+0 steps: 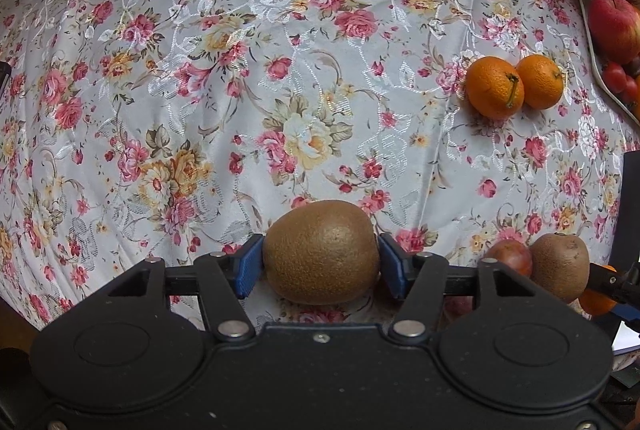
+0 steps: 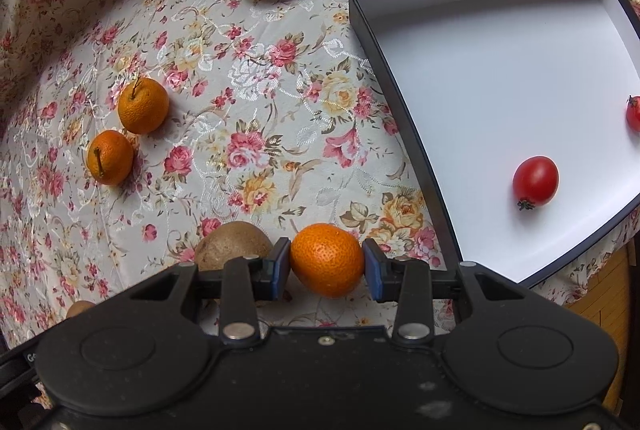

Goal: Organize fruits
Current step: 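Carry the mandarin with the right tool over the white box while the left tool carries the kiwi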

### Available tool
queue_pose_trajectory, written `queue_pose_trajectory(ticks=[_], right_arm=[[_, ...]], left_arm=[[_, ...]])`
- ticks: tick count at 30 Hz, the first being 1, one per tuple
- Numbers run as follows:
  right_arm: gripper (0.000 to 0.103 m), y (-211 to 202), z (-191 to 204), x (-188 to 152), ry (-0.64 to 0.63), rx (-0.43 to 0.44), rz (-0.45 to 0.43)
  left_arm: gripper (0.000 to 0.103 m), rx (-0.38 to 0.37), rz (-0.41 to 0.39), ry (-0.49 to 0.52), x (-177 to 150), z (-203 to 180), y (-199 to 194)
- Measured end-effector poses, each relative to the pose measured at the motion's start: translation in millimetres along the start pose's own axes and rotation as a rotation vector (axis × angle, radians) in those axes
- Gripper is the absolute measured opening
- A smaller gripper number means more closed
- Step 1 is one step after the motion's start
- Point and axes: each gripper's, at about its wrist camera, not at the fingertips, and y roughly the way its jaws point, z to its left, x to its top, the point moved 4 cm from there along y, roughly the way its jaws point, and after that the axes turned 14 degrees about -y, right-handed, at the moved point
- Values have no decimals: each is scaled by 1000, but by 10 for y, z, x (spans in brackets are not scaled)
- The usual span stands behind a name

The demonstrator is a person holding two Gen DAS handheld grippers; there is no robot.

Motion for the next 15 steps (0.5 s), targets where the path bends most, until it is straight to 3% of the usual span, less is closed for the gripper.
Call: queue_pose_trajectory(ticks=[7,15], right_arm=[[40,-123,-42,26,19,67,-54],[40,-261,-75,58,11,92,-119]], left_arm=[[63,-4,-18,-51,-4,61,-48],[63,-10,-135,-14,52,-92,-376]])
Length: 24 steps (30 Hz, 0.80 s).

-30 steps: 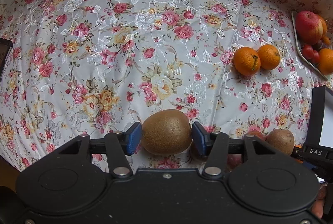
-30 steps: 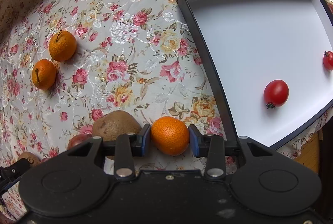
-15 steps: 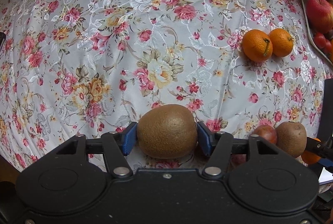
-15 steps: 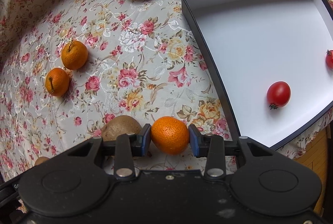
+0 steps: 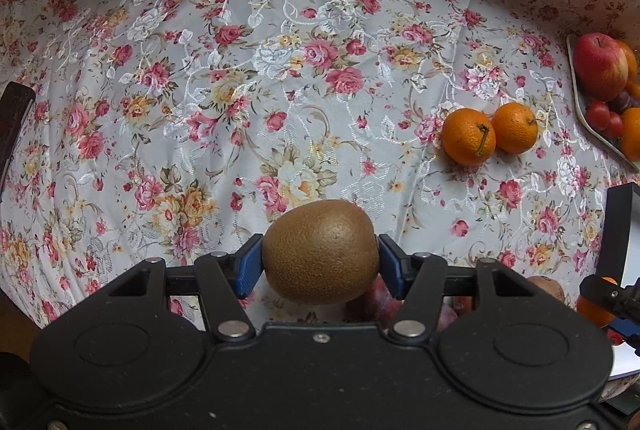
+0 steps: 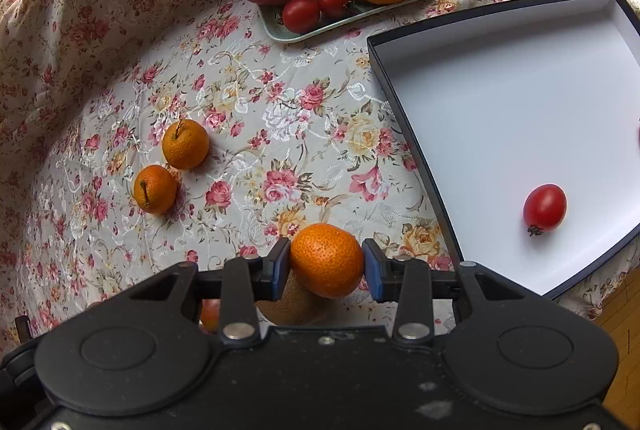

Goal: Organize fruits
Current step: 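Carry the mandarin with the right tool over the white box while the left tool carries the kiwi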

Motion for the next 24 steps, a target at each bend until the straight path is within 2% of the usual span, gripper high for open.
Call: queue_pose_trajectory(ticks=[7,14,24], right_arm=[[40,-125,-153,22,24,-3,-43],[40,-264,-425,19,83,-13,-69],[40,-397,-1029,-3,213,-60,-88]], left_arm=[[63,-24,-53,65,-57,-326,-164],[63,-47,-100,171,-245,-733,-313],[63,-105,-94,251,-522,-1285,-431]])
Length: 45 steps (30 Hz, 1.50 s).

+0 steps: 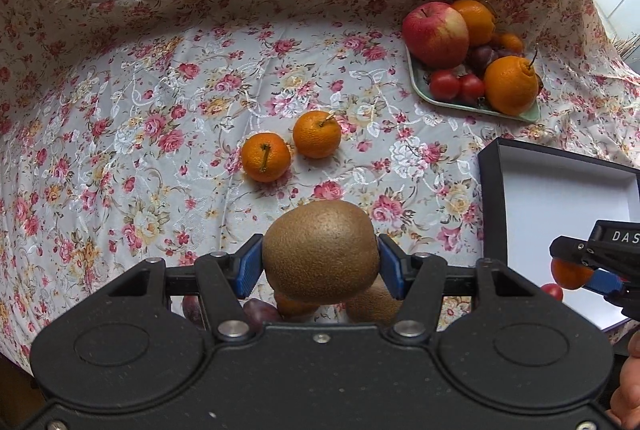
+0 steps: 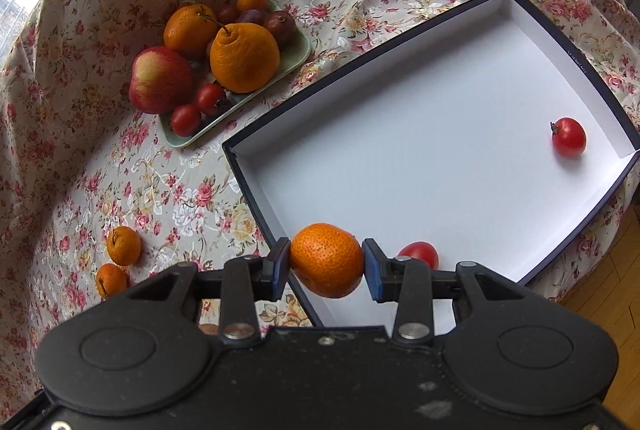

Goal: Organize fruits
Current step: 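Carry the mandarin with the right tool over the white box while the left tool carries the kiwi, then open the right tool to drop the mandarin in the box while the left tool lowers the kiwi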

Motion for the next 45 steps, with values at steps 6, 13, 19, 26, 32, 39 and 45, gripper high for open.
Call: queue_pose_trajectory(ticks=[6,13,19,26,32,39,45], right_arm=[[40,-52,-327,76,58,-47,-11],[40,-16,-658,113,110,-96,0],[40,34,-846,281,164,-114,1],[40,97,-961,447,179,-153,7],[40,137,-1025,599,154,-230,-16],[41,114,-1102,708,162,-280,-45],[39,56,-1206,703,257,-263,-90]], left_arm=[[63,-60,12,50,-83,-451,-31],[63,-87,23,131,-207,-922,28],[63,-91,59,184,-265,-1266,212],[63,-108,97,221,-286,-1561,380],[63,-101,117,252,-291,-1702,498],[63,-105,137,273,-306,-1793,579],[62,-137,53,309,-282,-1870,431]])
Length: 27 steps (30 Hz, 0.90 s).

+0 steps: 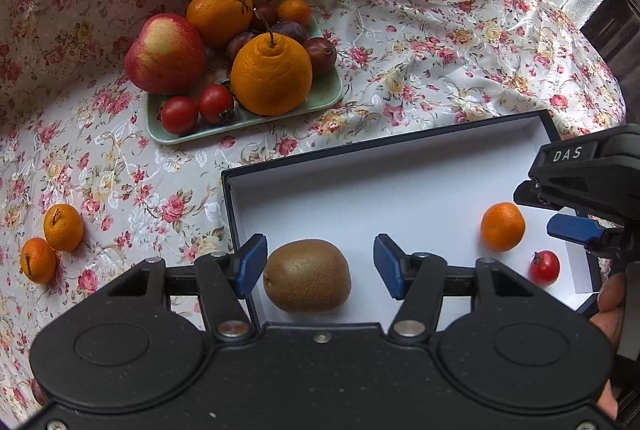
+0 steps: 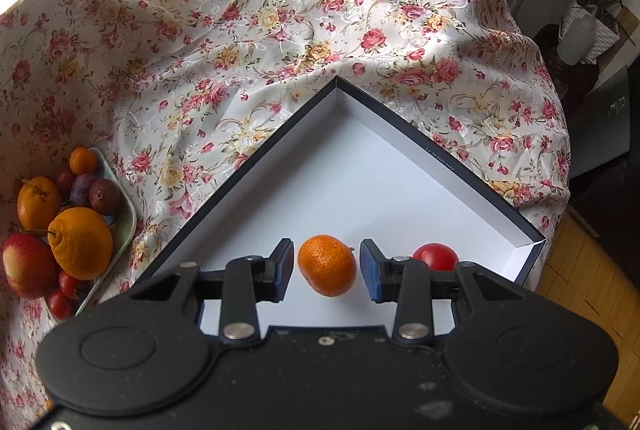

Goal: Organize fruits
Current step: 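Open the right tool to drop the mandarin in the box while the left tool lowers the kiwi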

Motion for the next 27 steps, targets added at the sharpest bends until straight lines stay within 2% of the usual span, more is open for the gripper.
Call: queue_pose_trajectory(ticks=[5,9,15,27], right_arm=[[39,-4,-10,-4,-5,-9,3],[39,-4,31,-13,-25,12,23],[39,-34,86,-29,-69,1,28],[39,-76,128,-52,-42,18,51]], left_arm=[[62,-22,17,-15,4,6,11],[62,-11,16,-6,-11,-1,12],[62,-7,25,-28,7,46,16],[62,0,6,-41,33,161,-84]])
